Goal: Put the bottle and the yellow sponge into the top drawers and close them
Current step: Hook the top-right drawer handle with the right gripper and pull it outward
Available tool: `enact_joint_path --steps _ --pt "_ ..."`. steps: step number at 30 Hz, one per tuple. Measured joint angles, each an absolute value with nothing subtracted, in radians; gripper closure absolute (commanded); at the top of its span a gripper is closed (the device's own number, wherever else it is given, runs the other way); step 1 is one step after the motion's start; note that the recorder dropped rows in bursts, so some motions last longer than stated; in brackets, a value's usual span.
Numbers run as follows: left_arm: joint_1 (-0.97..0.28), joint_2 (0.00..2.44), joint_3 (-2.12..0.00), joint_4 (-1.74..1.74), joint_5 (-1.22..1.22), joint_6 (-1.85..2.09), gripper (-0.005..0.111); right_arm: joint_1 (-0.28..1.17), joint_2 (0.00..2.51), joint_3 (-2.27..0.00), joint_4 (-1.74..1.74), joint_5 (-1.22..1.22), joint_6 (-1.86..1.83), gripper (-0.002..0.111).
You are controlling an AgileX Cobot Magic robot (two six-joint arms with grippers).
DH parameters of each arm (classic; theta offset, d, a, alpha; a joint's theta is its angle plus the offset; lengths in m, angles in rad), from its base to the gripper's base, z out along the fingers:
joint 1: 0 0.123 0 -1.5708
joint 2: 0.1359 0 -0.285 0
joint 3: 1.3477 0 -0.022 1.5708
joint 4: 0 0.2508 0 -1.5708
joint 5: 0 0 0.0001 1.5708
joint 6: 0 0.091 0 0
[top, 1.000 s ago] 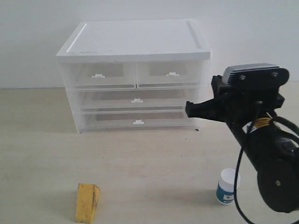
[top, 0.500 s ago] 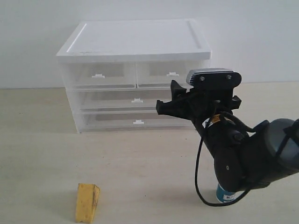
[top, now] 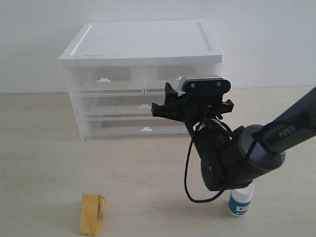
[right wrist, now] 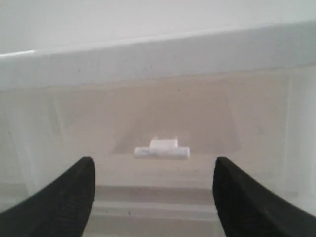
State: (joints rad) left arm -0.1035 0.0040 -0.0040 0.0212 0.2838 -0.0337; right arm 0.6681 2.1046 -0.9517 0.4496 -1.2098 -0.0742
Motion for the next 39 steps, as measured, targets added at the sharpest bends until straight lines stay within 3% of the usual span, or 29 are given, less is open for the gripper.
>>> enact_joint_path --steps 11,12,16,27,39 --pt "-0.103 0.004 -0.004 0.021 0.284 -0.034 0.102 0.678 2.106 -1.017 0.544 -1.178 -0.18 0.049" --pt "-0.103 0.004 -0.004 0.021 0.284 -0.034 0.102 0.678 2.106 -1.017 0.549 -1.176 -0.182 0.054" --pt "-0.103 0.004 -0.004 0.021 0.284 -0.034 0.102 0.68 2.106 -1.024 0.573 -1.152 -0.19 0.108" --pt "-0.103 0.004 -0.004 0.021 0.284 -0.034 0.102 0.688 2.104 -1.011 0.568 -1.163 -0.182 0.108" --pt "-0.103 0.004 -0.004 0.021 0.284 -0.034 0.102 0.789 2.072 -0.879 0.642 -1.279 -0.182 0.108"
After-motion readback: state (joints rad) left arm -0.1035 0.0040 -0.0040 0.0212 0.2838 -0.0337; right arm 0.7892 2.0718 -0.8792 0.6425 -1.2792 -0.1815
